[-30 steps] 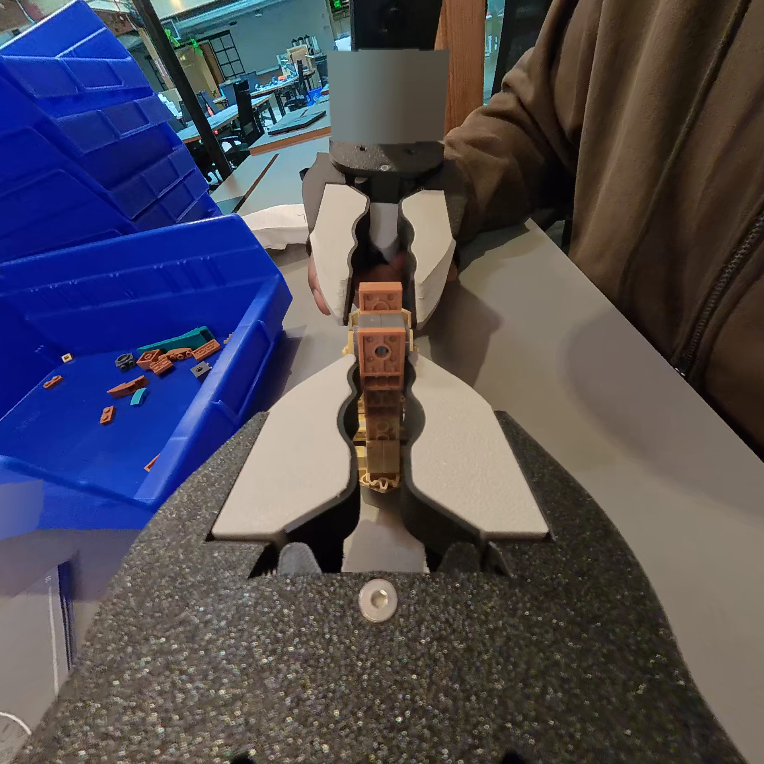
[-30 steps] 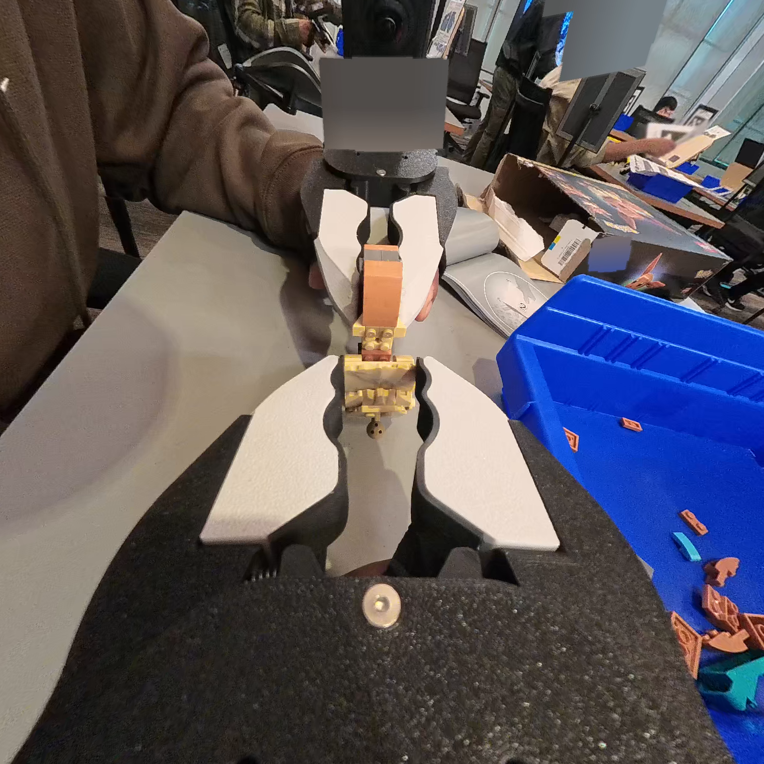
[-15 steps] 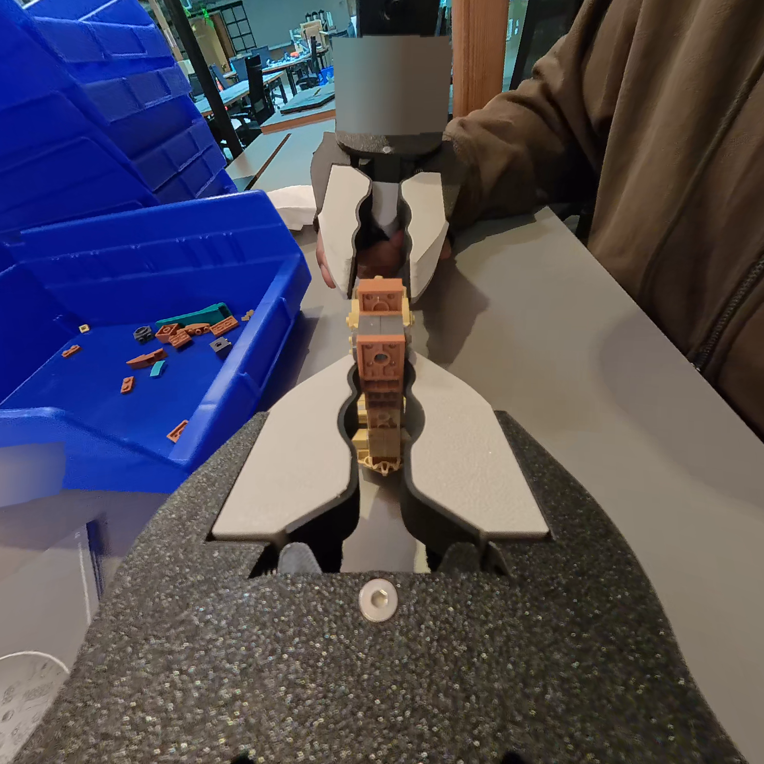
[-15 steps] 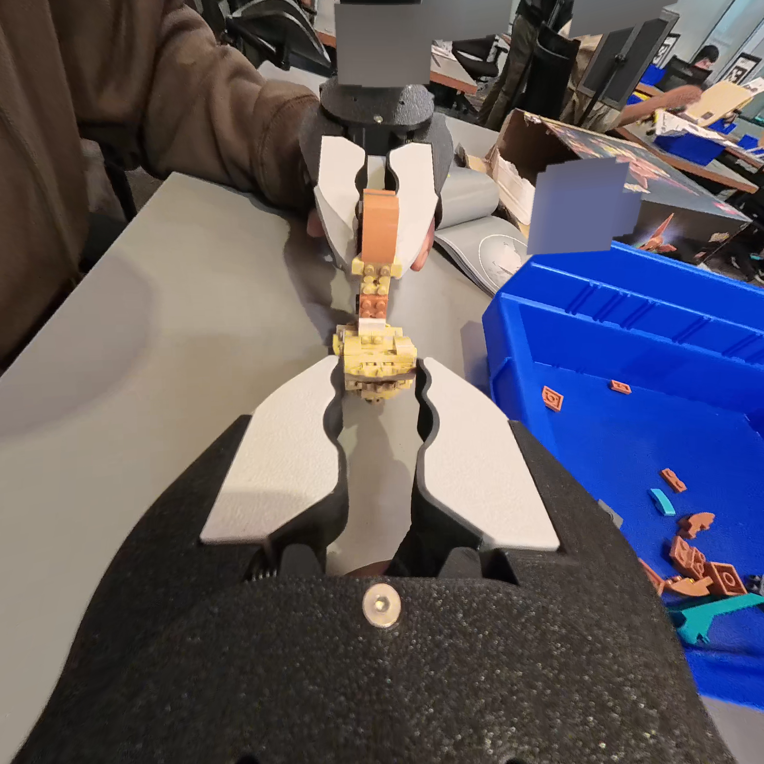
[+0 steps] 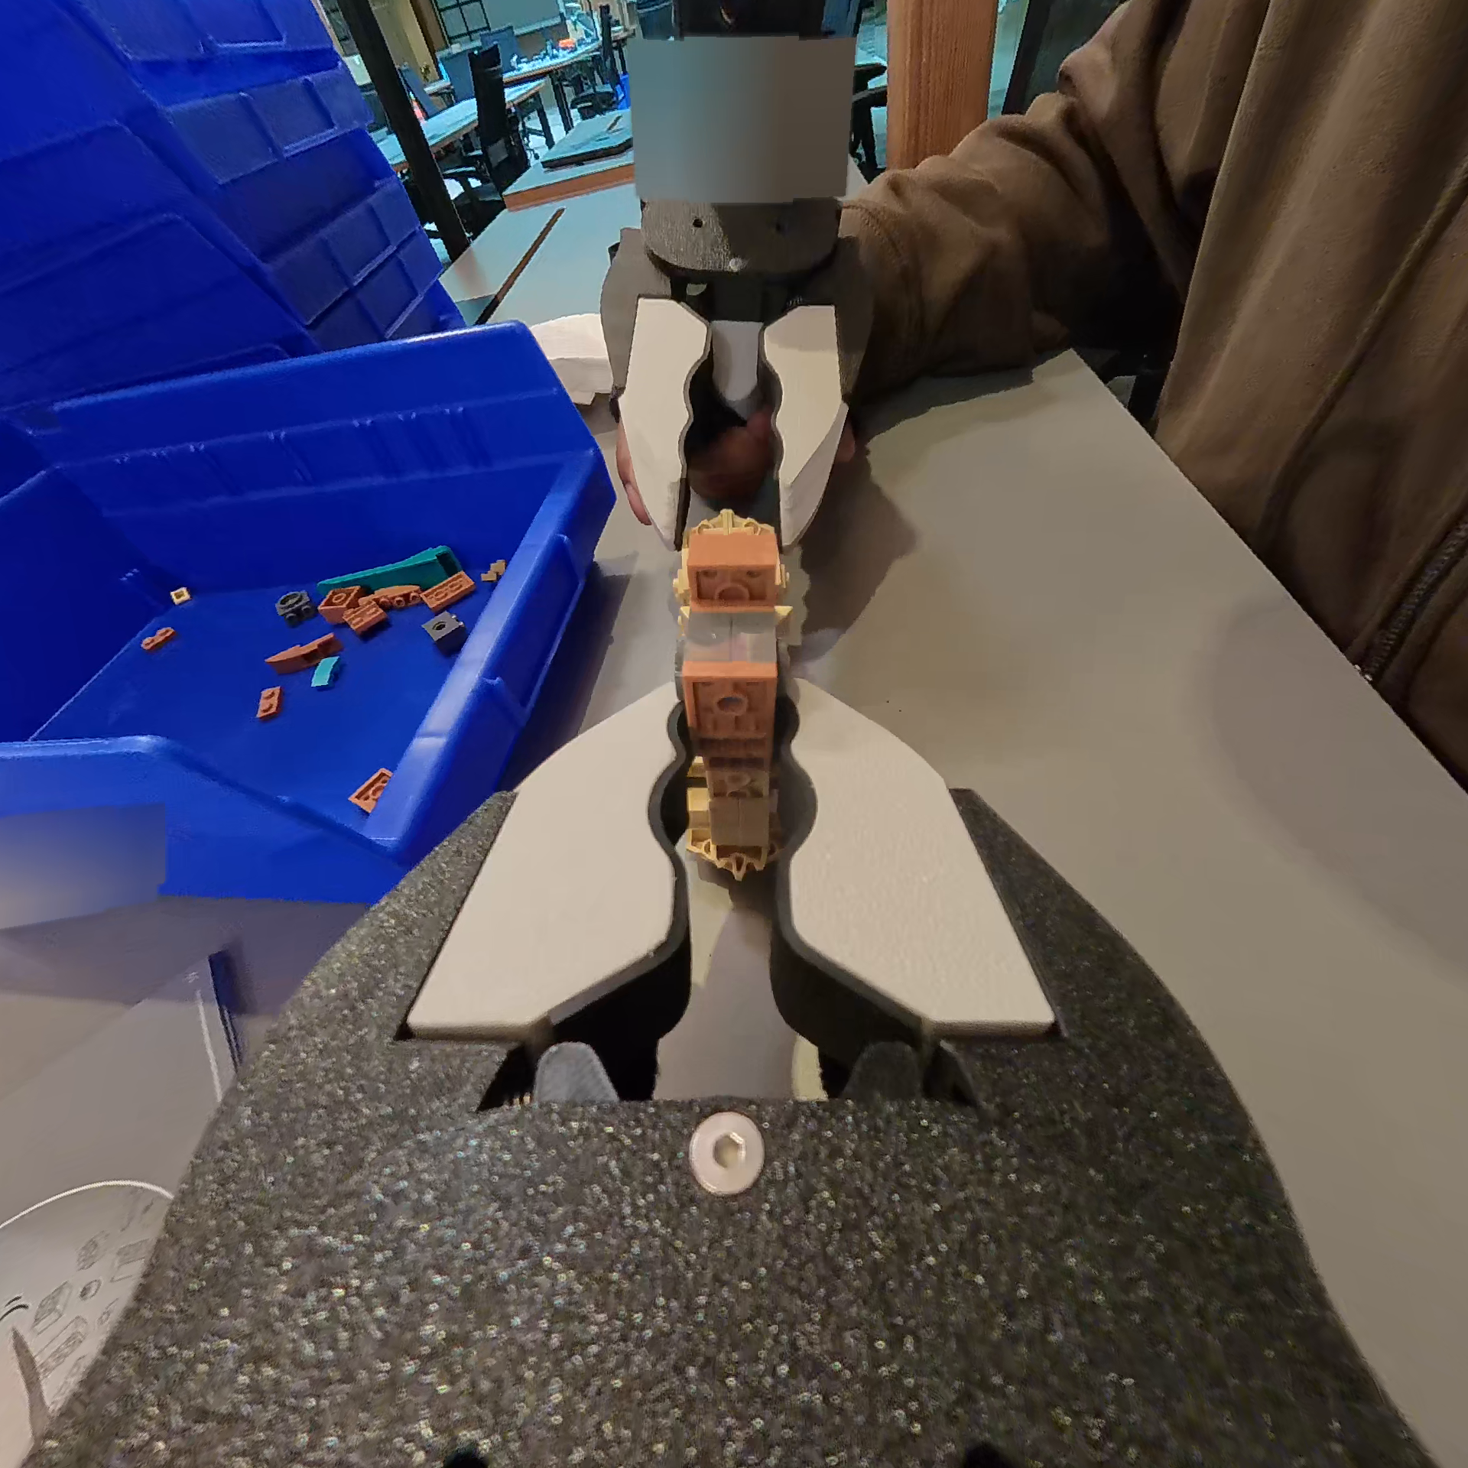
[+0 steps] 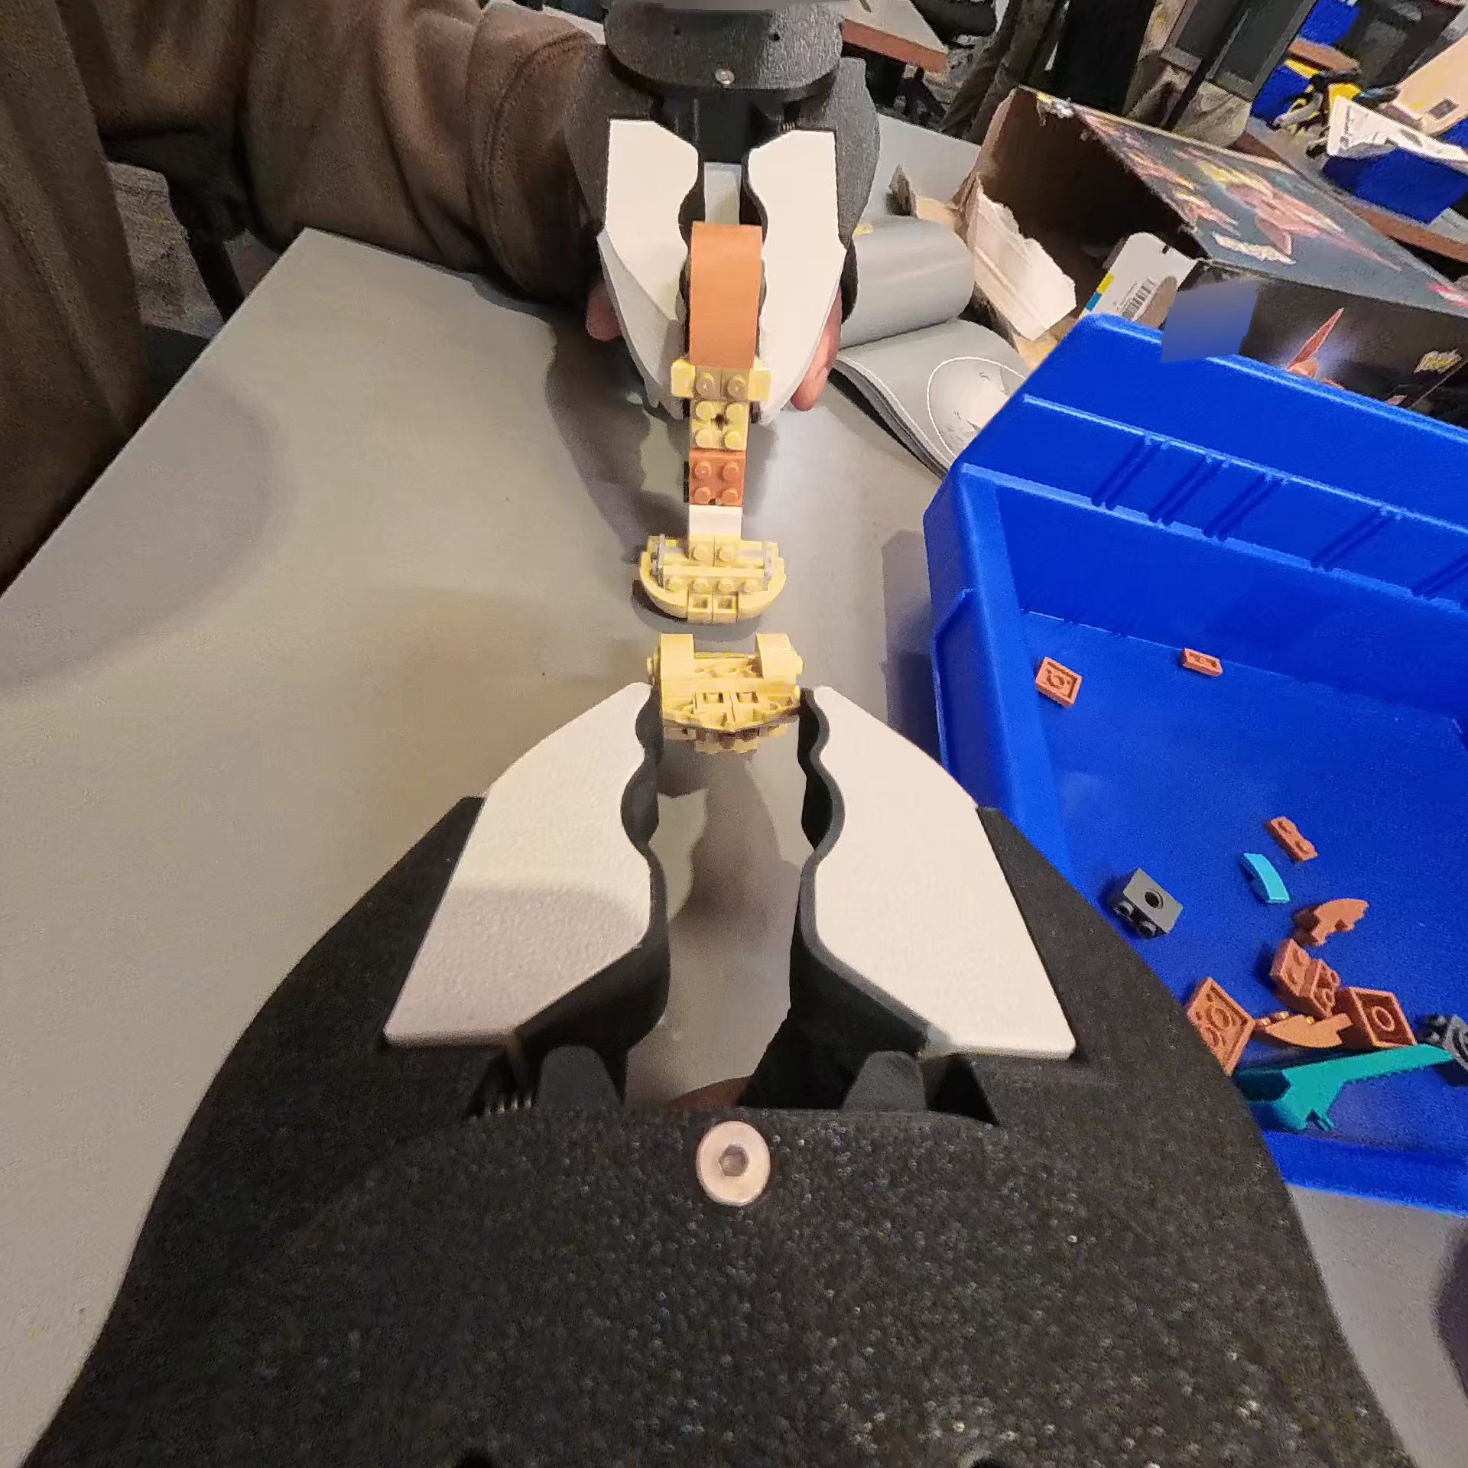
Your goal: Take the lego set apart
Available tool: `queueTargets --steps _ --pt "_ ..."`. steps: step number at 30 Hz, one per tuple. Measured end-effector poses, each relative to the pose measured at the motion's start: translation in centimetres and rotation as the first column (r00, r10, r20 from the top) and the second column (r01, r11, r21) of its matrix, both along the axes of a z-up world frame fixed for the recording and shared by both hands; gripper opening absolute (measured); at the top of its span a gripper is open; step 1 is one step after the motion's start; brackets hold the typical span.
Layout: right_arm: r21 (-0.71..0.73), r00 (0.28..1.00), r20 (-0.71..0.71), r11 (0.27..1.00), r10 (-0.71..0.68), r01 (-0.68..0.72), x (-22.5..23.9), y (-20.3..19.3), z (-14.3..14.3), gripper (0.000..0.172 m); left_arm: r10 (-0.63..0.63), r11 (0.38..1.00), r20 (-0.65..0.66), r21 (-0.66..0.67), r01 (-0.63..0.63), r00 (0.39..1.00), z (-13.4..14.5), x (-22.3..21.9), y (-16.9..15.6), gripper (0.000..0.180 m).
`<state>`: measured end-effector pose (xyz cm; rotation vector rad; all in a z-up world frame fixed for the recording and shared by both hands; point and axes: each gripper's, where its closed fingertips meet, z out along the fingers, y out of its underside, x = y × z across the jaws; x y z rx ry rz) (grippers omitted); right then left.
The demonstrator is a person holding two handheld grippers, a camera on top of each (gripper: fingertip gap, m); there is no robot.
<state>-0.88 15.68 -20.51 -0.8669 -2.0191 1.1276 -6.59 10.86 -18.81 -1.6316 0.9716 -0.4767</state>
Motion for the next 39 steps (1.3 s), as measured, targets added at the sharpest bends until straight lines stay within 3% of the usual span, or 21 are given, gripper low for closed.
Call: queueTargets --steps 8,19,29,39 --pt "0.036 0.999 0.041 0.999 -0.032 0.031 0.3 1.2 -0.8 0.032 0.017 1.000 -0.023 -0.025 -0.018 1.000 -0.3 -0.8 0.2 0.018" --pt "0.077 0.996 0.056 0.995 -0.063 0.059 0.5 2.0 -1.1 0.033 0.026 0.988 -0.167 -0.148 -0.051 0.986 -2.2 -2.9 -0.4 0.018" --pt "0.102 0.995 0.058 0.992 -0.081 0.074 0.3 2.3 -1.4 0.032 0.001 0.959 -0.390 -0.262 -0.112 0.921 -6.3 -3.8 -1.1 0.020" --pt "0.108 0.995 0.042 0.991 -0.089 0.084 0.1 2.3 -1.2 0.033 -0.030 0.940 -0.460 -0.316 -0.132 0.887 -6.4 -4.6 -2.6 0.032"
